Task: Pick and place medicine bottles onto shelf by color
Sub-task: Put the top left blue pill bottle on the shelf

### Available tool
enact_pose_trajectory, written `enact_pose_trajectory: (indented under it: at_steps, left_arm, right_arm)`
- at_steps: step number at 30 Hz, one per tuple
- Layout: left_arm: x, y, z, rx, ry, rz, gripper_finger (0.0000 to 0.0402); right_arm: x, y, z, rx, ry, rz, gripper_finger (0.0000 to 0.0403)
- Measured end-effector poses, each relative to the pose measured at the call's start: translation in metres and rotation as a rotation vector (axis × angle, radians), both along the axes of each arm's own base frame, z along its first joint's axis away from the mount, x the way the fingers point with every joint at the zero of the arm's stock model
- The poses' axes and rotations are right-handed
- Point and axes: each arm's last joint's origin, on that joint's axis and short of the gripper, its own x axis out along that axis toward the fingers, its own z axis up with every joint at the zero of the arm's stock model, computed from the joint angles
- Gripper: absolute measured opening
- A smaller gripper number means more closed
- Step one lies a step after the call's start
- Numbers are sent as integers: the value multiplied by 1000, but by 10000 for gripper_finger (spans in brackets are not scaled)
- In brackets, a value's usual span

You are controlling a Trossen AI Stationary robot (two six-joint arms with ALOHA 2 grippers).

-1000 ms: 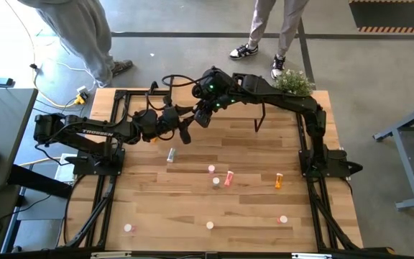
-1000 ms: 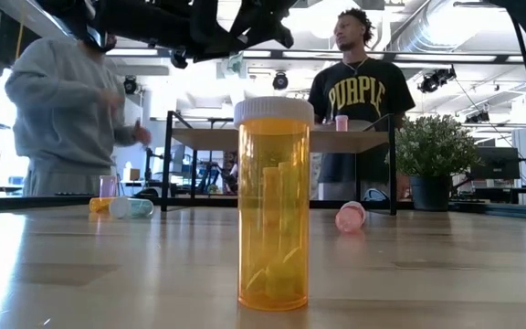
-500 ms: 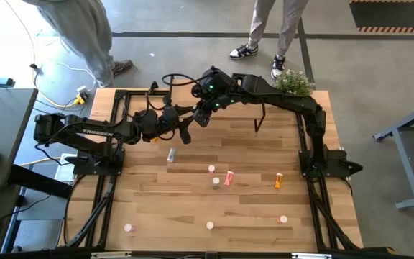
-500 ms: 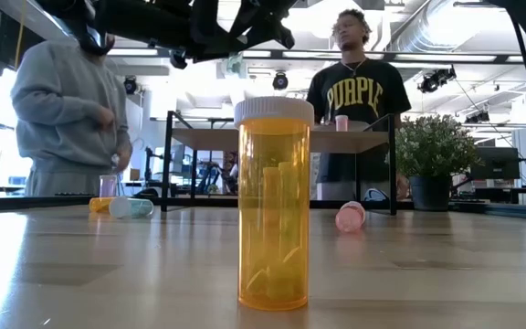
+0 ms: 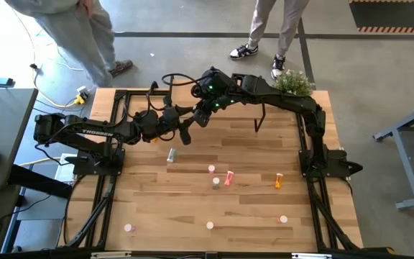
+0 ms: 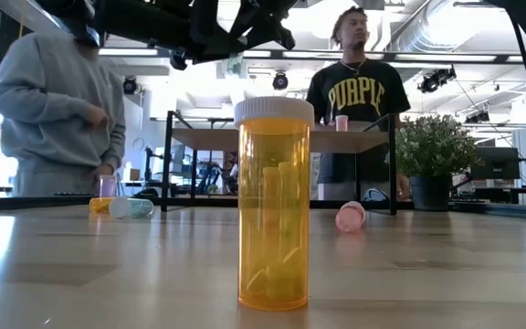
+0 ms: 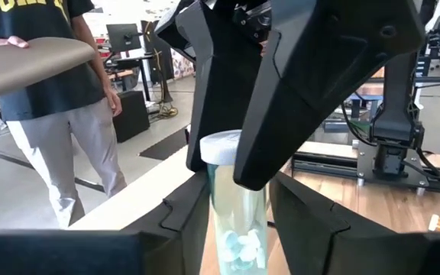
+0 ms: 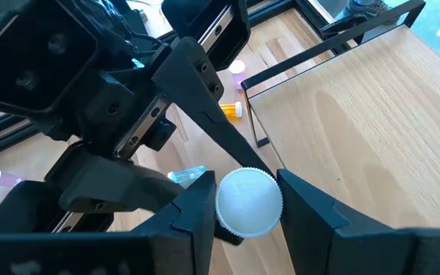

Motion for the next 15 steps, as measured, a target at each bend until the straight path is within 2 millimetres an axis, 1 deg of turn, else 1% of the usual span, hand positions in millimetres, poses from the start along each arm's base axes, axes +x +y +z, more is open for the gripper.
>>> enact_pose_trajectory:
  at_steps: [8, 11, 15]
  left_arm:
    - [0, 0, -1, -4, 8, 15, 189]
    - [-1, 1, -1, -4, 7, 43, 201]
    - [-1, 2, -1, -10, 4, 65, 207]
  right_arm:
    - [-1, -1, -1, -17, 16, -21, 115]
    - [-2, -1, -2, -15, 26, -23, 115]
    - [-2, -2, -2, -36, 38, -48, 115]
